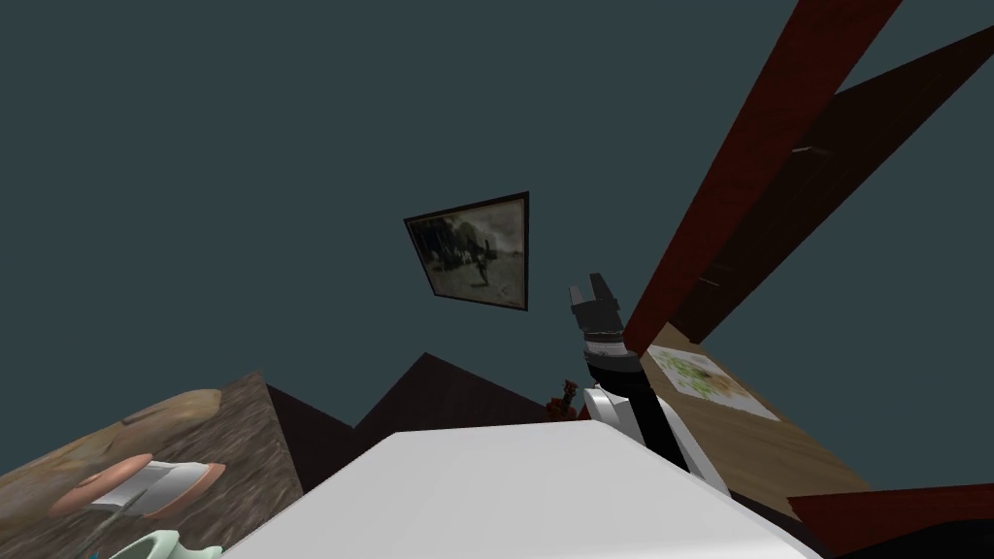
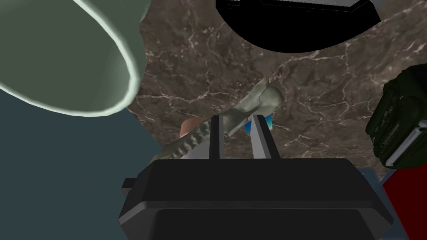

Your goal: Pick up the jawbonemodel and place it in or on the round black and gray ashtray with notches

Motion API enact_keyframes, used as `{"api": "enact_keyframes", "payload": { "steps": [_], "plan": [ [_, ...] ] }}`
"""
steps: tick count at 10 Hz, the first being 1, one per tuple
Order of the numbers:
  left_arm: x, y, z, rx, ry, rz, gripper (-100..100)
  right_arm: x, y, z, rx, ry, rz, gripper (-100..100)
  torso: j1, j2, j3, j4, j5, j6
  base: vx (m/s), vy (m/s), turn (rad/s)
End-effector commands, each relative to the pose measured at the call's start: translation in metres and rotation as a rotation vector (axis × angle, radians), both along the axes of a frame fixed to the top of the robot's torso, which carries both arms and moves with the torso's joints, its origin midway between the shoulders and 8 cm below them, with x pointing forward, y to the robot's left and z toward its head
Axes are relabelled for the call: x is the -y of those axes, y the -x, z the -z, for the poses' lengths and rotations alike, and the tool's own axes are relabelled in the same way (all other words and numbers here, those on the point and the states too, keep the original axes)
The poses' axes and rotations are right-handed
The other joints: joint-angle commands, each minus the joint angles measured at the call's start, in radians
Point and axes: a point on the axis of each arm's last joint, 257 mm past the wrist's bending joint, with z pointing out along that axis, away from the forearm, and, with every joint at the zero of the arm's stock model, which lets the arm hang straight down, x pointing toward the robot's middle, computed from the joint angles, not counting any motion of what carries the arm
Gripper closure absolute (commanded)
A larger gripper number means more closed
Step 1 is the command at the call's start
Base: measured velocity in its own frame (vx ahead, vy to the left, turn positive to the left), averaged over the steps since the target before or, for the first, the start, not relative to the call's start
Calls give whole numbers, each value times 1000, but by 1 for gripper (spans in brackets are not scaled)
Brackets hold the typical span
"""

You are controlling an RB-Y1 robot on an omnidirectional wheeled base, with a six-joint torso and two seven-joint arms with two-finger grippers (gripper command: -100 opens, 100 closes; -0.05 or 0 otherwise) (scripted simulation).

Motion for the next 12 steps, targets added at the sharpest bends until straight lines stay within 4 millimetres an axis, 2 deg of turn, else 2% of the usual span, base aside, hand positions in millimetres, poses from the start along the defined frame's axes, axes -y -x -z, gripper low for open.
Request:
{"api": "enact_keyframes", "payload": {
  "steps": [1,2,4,5,8,9,12],
  "plan": [
    [-1,6,1,-4,6,-23,100,0,0,0,0,0,0,0,0,0,0,0,0,0,-26,-4,54],
    [2,17,2,-11,19,-60,100,0,0,0,0,0,0,0,0,0,0,0,0,1,-25,-12,89],
    [2,17,2,-11,19,-60,100,0,0,0,0,0,0,0,-1,-1,0,0,0,1,-12,-14,24],
    [8,35,6,-20,47,-119,100,0,0,0,0,0,0,0,-1,-2,-1,0,0,2,-27,-35,88],
    [9,36,7,-23,47,-118,100,0,0,0,0,0,0,0,-2,0,0,1,0,2,-17,-26,49],
    [9,36,7,-24,47,-119,-100,0,0,0,0,0,0,0,-1,-1,0,1,1,2,0,0,0],
    [9,37,7,-24,47,-119,-100,0,0,0,0,0,0,0,1,-2,-1,1,1,2,0,0,0]
  ]
}}
